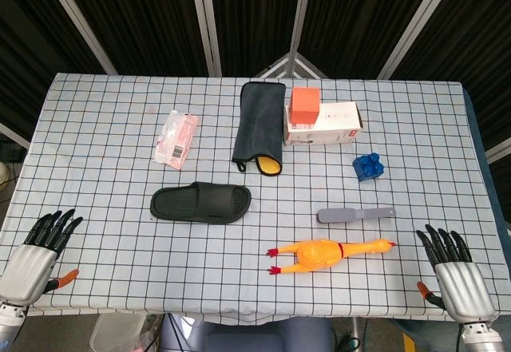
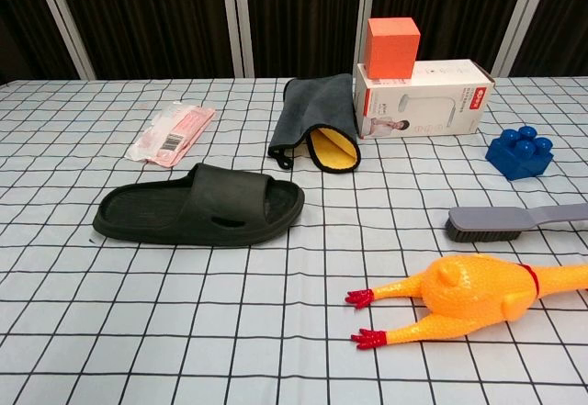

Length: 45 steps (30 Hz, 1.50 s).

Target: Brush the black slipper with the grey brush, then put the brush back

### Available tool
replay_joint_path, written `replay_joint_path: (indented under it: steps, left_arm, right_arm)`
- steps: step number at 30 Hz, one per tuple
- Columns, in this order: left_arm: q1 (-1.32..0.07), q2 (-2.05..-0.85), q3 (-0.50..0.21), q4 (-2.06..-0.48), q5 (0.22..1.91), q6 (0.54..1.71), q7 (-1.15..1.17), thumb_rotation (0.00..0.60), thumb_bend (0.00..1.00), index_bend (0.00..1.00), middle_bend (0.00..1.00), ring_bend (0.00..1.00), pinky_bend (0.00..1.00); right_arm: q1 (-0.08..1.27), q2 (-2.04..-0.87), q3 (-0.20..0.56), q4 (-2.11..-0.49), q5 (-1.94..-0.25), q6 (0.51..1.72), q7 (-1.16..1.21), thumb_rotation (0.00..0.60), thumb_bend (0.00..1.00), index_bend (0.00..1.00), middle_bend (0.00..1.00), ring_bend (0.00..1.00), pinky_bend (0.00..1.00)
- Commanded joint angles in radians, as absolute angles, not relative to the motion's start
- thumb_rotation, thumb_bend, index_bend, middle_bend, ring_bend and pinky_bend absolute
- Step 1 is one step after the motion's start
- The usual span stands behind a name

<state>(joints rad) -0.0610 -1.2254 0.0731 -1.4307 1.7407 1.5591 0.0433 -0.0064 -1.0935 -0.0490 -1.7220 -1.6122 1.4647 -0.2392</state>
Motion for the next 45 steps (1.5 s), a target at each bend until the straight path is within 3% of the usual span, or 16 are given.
replay_joint_path:
  steps: [1,12,17,25,29,37,45]
  left_arm:
    - [-0.06,-1.225,0.074,-1.432,1.745,1.57,0.045,0.6,0.06,0.0,0.0,0.0,0.08]
    - [-0.063,-1.238,0.067,-1.413,1.776,1.617,0.008,0.6,0.07,0.0,0.0,0.0,0.08]
    - [-0.063,-1.253,0.047,-1.378,1.748,1.626,-0.016,0.6,0.07,0.0,0.0,0.0,0.08]
    - [-0.06,-1.256,0.044,-1.386,1.726,1.611,0.023,0.6,0.07,0.0,0.0,0.0,0.08]
    - [-0.063,-1.26,0.041,-1.391,1.71,1.593,0.048,0.6,0.07,0.0,0.0,0.0,0.08]
    - [-0.076,-1.265,0.029,-1.402,1.666,1.541,0.094,0.6,0.07,0.0,0.0,0.0,0.08]
    - [-0.079,-1.263,0.024,-1.413,1.65,1.531,0.115,0.6,0.07,0.0,0.0,0.0,0.08]
  right_arm:
    - [-0.009,-1.095,-0.052,-1.722,-1.614,1.468,-0.242,0.6,0.28,0.0,0.0,0.0,0.04]
    - [0.008,-1.097,-0.046,-1.724,-1.646,1.471,-0.206,0.6,0.28,0.0,0.0,0.0,0.04]
    - [0.083,-1.089,-0.004,-1.775,-1.623,1.376,-0.302,0.6,0.28,0.0,0.0,0.0,0.08]
    - [0.222,-1.162,0.093,-1.806,-1.509,1.205,-0.488,0.6,0.28,0.11,0.13,0.06,0.09]
    - [0.291,-1.201,0.139,-1.803,-1.42,1.124,-0.552,0.6,0.28,0.22,0.2,0.09,0.09]
    - [0.4,-1.26,0.197,-1.764,-1.267,1.016,-0.646,0.6,0.28,0.32,0.24,0.12,0.1]
    - [0.463,-1.303,0.198,-1.726,-1.154,0.96,-0.697,0.6,0.28,0.32,0.24,0.12,0.1]
